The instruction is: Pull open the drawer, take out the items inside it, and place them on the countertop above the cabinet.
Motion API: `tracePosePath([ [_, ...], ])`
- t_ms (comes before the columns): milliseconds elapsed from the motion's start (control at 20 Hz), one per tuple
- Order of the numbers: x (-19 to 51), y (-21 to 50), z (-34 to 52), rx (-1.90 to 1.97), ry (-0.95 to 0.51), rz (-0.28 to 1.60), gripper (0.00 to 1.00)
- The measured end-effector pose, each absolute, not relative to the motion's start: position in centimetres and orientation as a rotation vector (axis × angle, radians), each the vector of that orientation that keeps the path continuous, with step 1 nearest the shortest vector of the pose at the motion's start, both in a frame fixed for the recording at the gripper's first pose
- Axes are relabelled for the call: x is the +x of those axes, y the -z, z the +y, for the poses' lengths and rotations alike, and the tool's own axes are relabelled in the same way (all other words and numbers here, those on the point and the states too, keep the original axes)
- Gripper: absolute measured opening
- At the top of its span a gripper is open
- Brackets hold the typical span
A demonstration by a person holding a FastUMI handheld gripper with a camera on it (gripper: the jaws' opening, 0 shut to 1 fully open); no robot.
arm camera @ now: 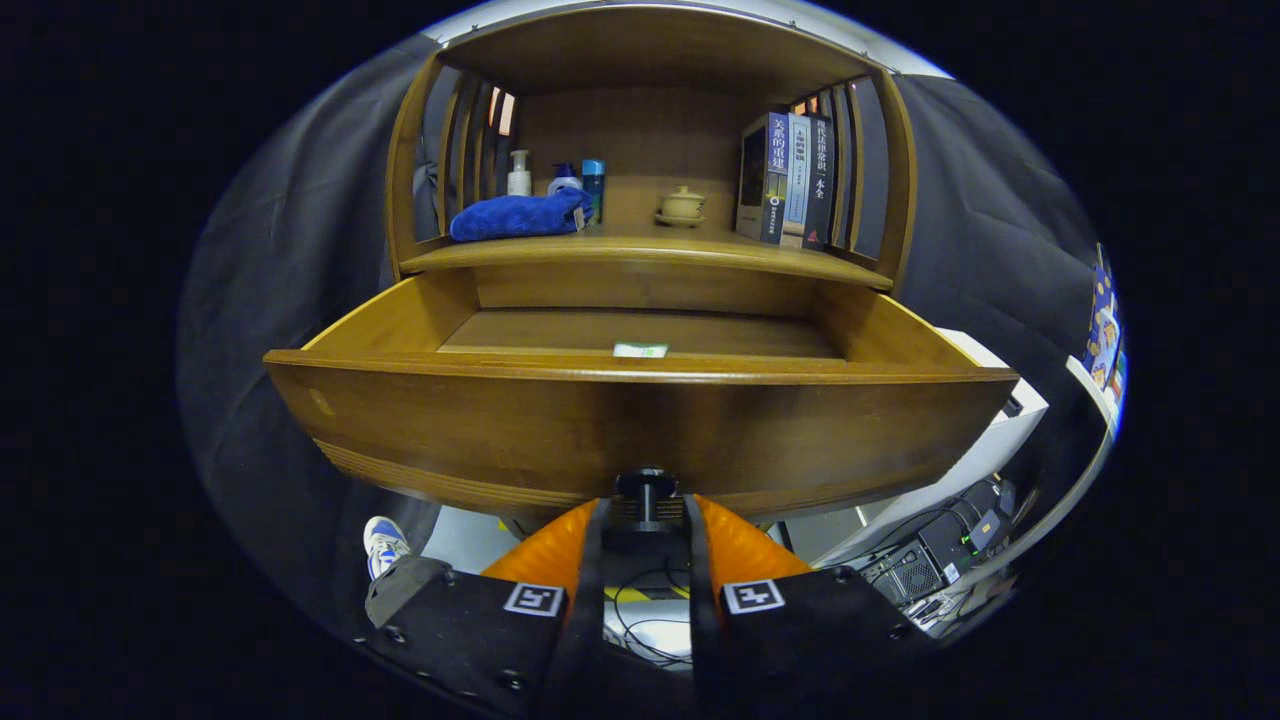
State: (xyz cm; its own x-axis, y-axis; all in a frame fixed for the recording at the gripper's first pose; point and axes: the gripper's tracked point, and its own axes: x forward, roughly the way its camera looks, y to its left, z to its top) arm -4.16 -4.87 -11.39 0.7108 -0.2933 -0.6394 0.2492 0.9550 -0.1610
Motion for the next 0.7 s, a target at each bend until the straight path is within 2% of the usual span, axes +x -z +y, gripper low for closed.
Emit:
tracePosePath([
  [400,-4.1,7.1,-5.2,-0.071,0.321,0.563,1.00],
  [600,-1.0,0.2,-4.8,-0.140,0.322,0.386,1.00],
  [700,1.1,-2.1,-4.6,-0.217,0.312,0.362,1.00],
])
